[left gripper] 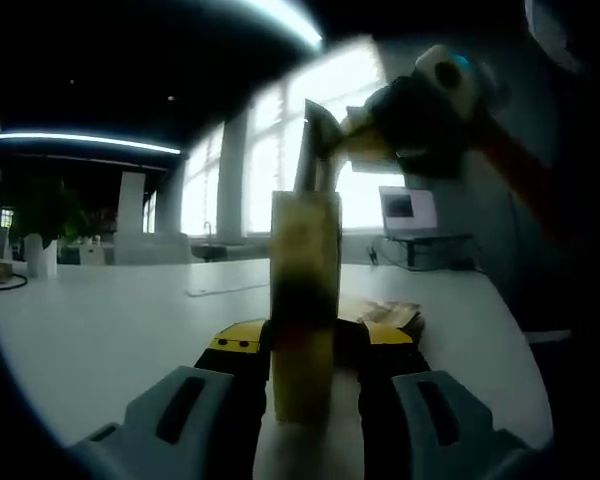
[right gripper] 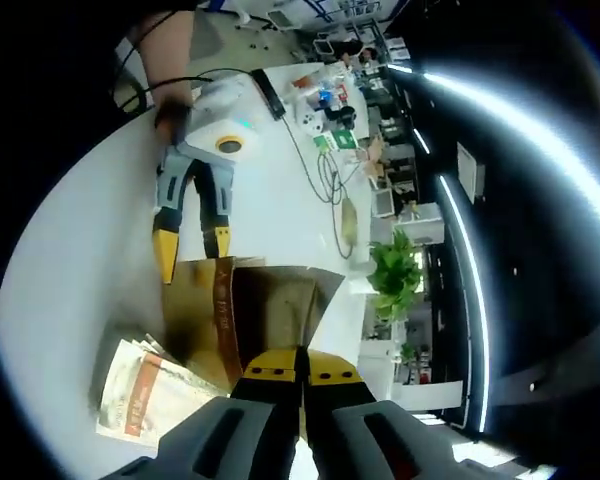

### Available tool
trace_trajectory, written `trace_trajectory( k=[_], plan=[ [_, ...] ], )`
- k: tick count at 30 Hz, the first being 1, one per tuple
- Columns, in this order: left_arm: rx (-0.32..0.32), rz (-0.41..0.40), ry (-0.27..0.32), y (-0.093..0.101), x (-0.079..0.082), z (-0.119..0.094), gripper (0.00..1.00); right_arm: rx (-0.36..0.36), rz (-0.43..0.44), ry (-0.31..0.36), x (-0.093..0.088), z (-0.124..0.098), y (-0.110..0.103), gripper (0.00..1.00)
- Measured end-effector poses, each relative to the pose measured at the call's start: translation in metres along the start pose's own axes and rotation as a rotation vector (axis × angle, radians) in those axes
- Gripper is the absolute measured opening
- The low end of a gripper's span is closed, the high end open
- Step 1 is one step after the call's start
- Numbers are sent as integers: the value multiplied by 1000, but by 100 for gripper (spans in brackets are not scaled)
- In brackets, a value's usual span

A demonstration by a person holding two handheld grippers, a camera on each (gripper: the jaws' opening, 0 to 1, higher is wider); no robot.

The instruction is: Extract single mask from mask box in order stack masks on table

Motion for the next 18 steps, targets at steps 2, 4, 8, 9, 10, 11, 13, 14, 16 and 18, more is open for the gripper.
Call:
trace_trajectory(
  k=[2,4,8,9,10,11,13,14,16,18],
  plan=[
    [-1,0,0,0,0,0,26,-22,-2,-4,0,-3,2,0],
    [0,0,-2,0,0,0,26,-52,-6,-6,1,-6,4,0],
    [1,0,-4,0,0,1,26,-106,-13,-15,0,-11,8,0],
    [1,0,-5,0,-1,1,26,-121,-12,-18,0,-12,9,0],
    [1,1,-6,0,-1,1,26,-138,-14,-18,-1,-14,10,0],
    [1,0,-6,0,-1,1,26,-147,-5,-19,-1,-16,11,0],
    [0,1,-8,0,-1,1,26,-172,-3,-18,0,-19,12,0],
    [0,0,-8,-1,-2,1,26,-188,3,-22,-1,-21,12,0],
    [0,0,-9,-1,-2,1,26,-218,4,-31,0,-27,13,0],
    [0,0,-9,-1,-2,1,26,-269,14,-44,-1,-32,15,0]
  ],
)
Point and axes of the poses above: the point that each gripper's makers call its tool centre point, and the gripper's own axes: z roughly forward along the fingers, y roughly to its right, x roughly out of its top, the point moved 7 cm from there along -z, roughly backward along the fingers
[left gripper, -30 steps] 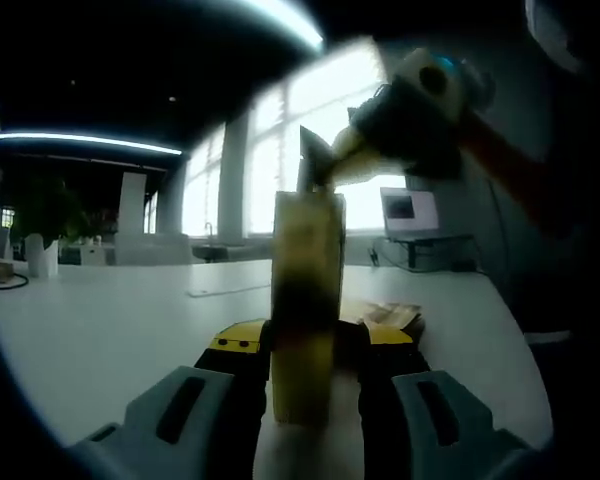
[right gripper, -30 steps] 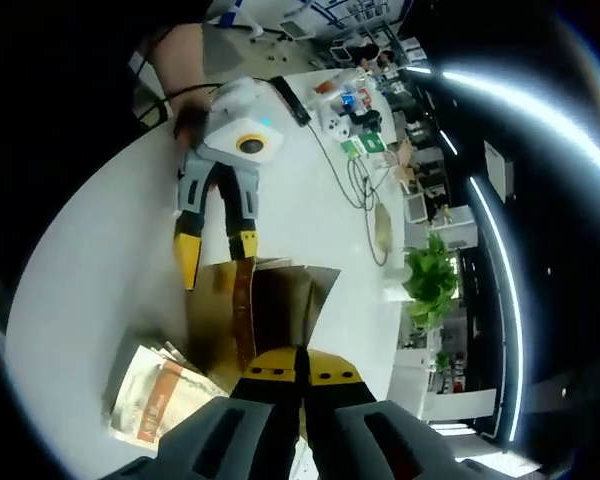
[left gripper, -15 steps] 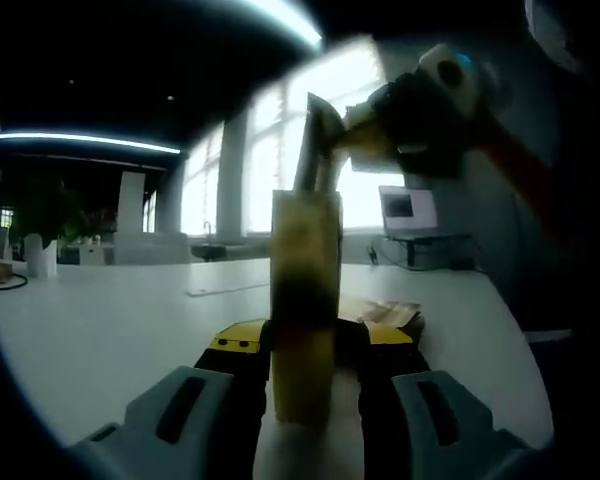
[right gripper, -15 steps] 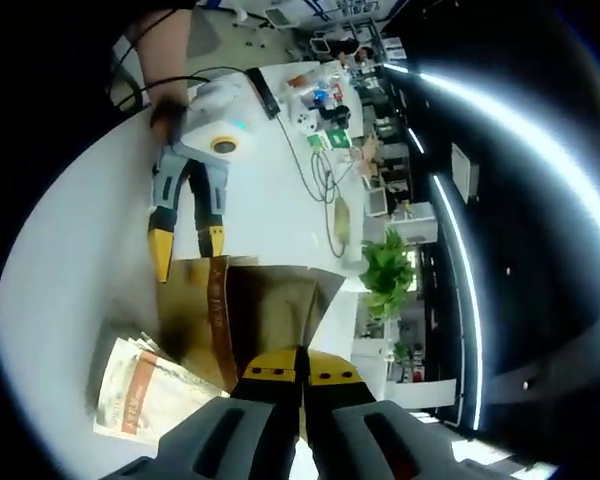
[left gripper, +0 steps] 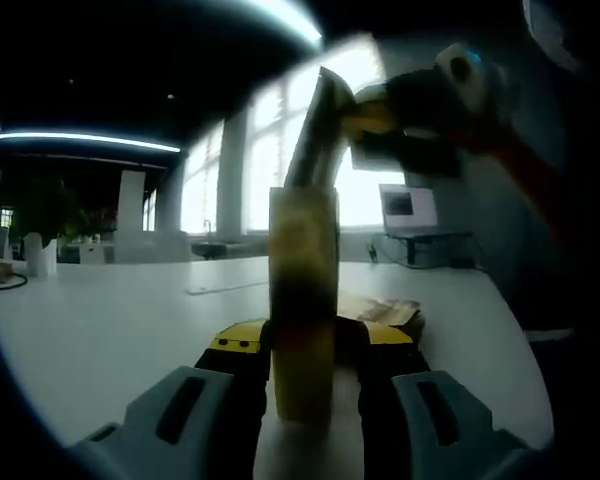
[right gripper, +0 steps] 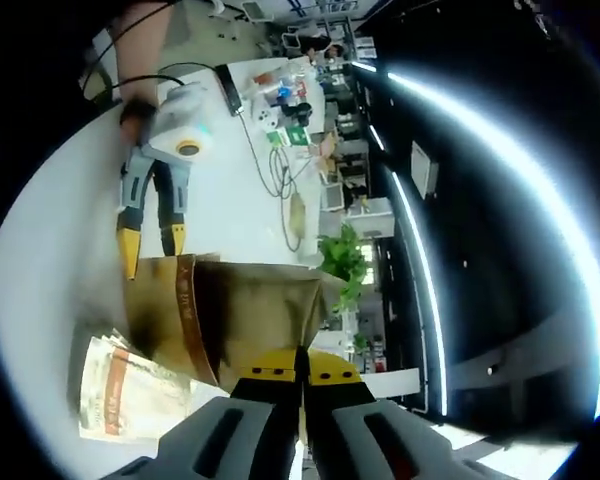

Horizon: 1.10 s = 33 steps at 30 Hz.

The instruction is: Extract single mask from mask box in order stack masks on table

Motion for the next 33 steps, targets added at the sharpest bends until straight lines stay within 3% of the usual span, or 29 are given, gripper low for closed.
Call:
trace_trajectory(
  k=[3,13,33],
  plan=[
    [1,-1,0,0,0,0,26,-65,14,-14,-4,-6,4,0],
    [2,2,-3,1,0,0,26,-148,68,-62,-17,-14,4,0],
    [32,8,-6,-2,1,3,26,-202,50,-11,-3,-14,17,0]
  ],
)
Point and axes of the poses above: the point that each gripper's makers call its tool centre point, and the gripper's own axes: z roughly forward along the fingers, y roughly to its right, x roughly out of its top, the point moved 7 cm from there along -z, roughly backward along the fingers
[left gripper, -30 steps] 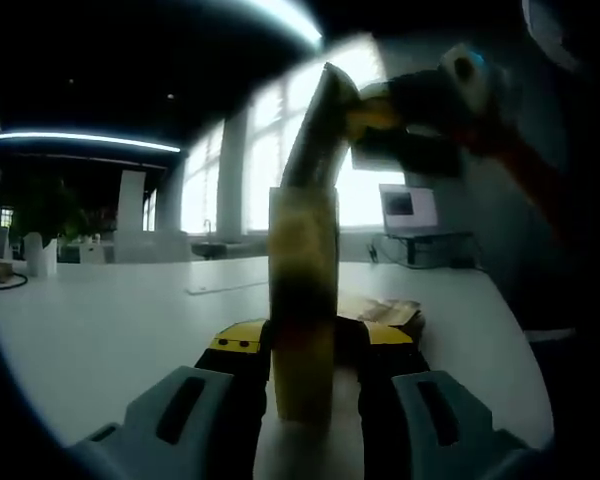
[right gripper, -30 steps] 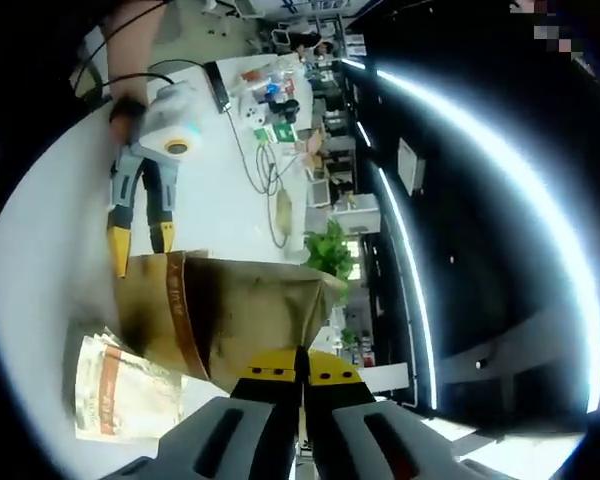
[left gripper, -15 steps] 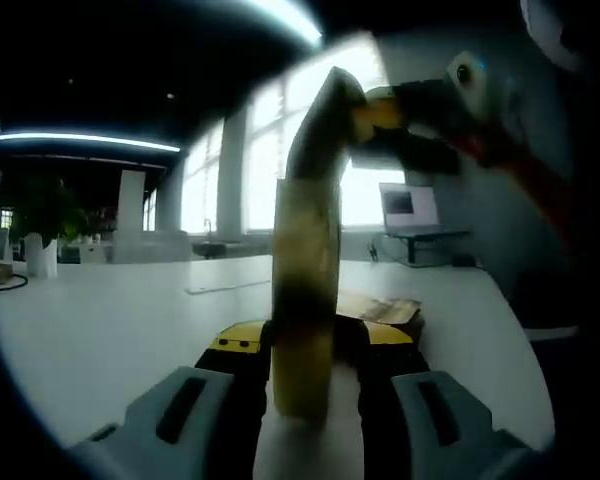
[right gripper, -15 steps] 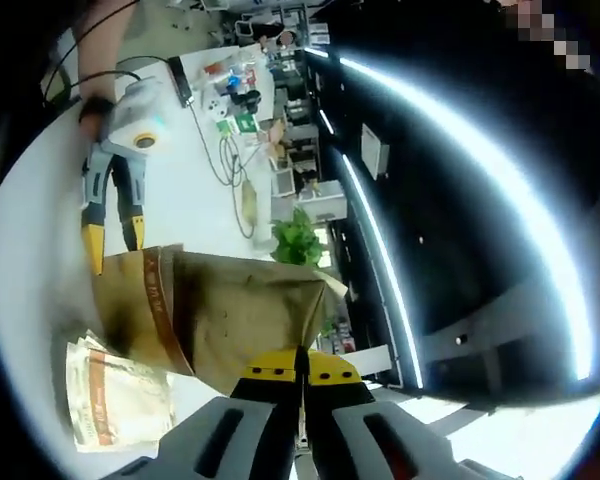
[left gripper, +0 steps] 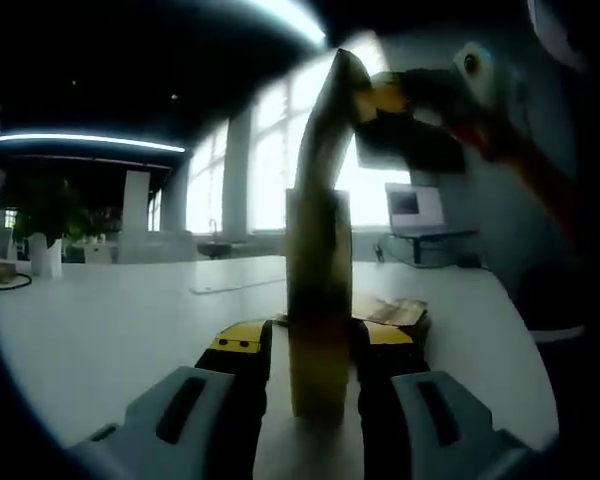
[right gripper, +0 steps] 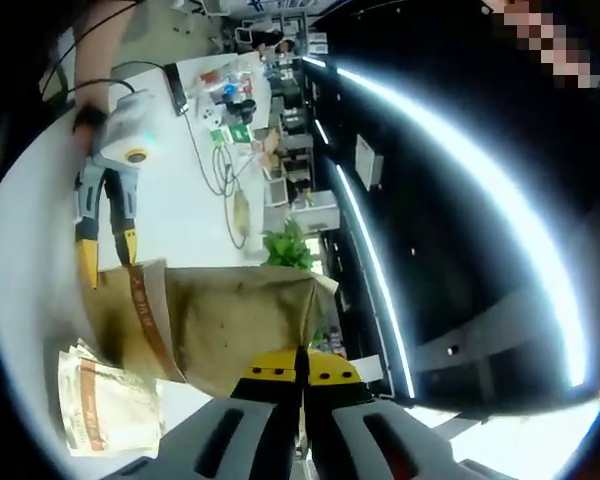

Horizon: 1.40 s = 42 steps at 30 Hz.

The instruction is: Extract single mask from mask box in order stack masks on table

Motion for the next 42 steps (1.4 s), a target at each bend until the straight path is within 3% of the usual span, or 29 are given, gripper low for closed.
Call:
trace_trajectory(
  k=[6,13,17,27,31,42],
  plan=[
    [18,43,-10,2,1,4,26,-8,3,9,5,1,1,0],
    [27,9,11,4,2,18,26,-41,0,6,8,-2,11,0],
    [17,24,6,7,1,24,20,-64,7,-2,7,-5,17,0],
    [9,1,16,4,2,15,19,-136,38,-71,-14,-16,30,0],
    [8,-34,17,-1,1,8,19,-137,82,-118,-26,-19,29,0],
    [24,-21,17,-2,1,0,19,-143,114,-210,-50,-18,22,0]
  ],
)
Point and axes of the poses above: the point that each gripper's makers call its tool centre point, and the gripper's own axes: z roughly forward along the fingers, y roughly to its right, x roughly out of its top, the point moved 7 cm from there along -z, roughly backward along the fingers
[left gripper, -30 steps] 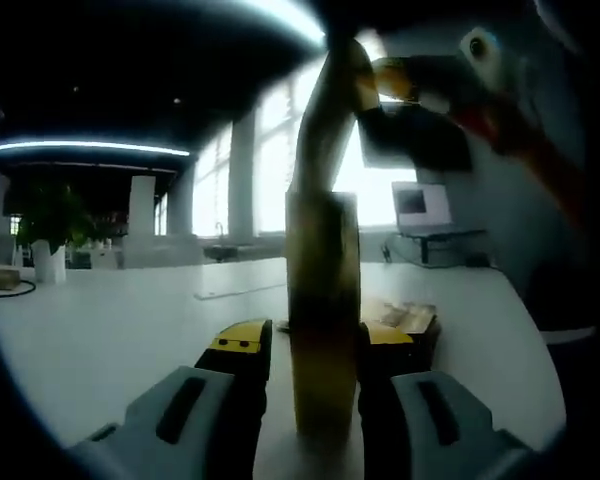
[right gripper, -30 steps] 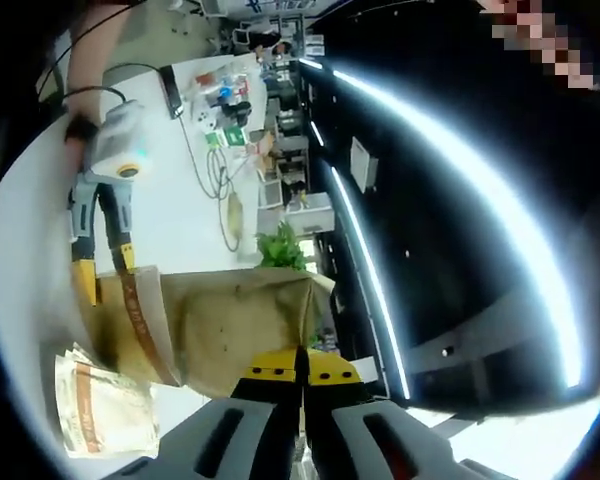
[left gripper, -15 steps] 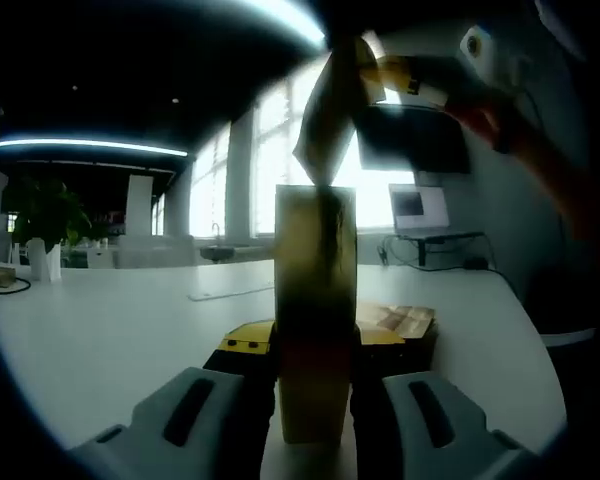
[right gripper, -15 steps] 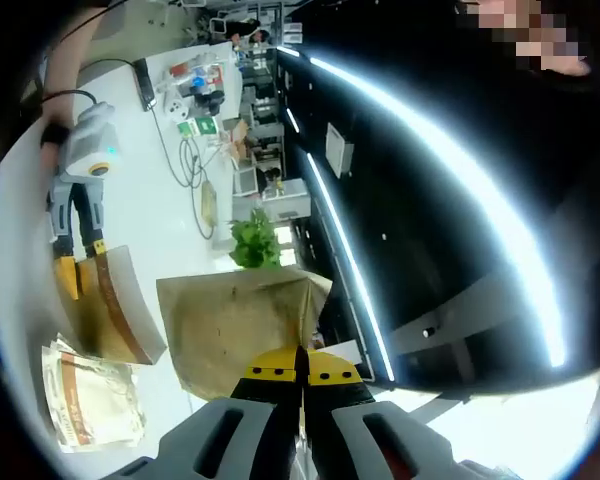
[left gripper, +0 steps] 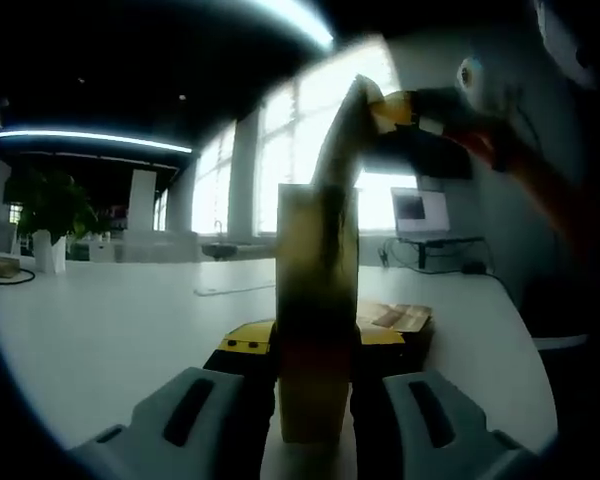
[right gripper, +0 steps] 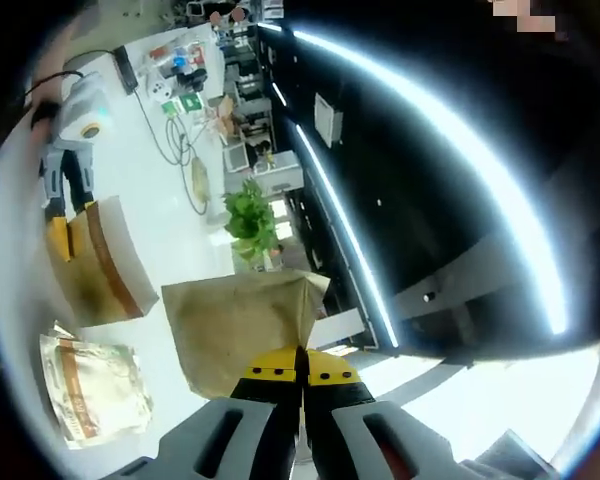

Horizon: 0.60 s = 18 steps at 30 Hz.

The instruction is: Extract single mask from mask box in order stack masks on table

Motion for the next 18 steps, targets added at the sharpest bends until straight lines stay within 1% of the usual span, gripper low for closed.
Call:
trace_trajectory(
  k=[4,7,10,14,18],
  plan=[
    [0,-12,3,-1,-1,0,19,-3,12,-51,-12,2,-5,0],
    [-1,-8,1,-2,-1,-1,19,-3,24,-75,-21,5,-10,0],
    [1,-5,1,-2,-1,-1,19,-14,75,-81,-31,8,-17,0],
    [5,-1,2,-2,-1,-1,19,-6,80,-112,-42,12,-29,0],
    [3,-4,2,-2,0,-1,19,9,64,-134,-48,15,-38,0]
  ],
)
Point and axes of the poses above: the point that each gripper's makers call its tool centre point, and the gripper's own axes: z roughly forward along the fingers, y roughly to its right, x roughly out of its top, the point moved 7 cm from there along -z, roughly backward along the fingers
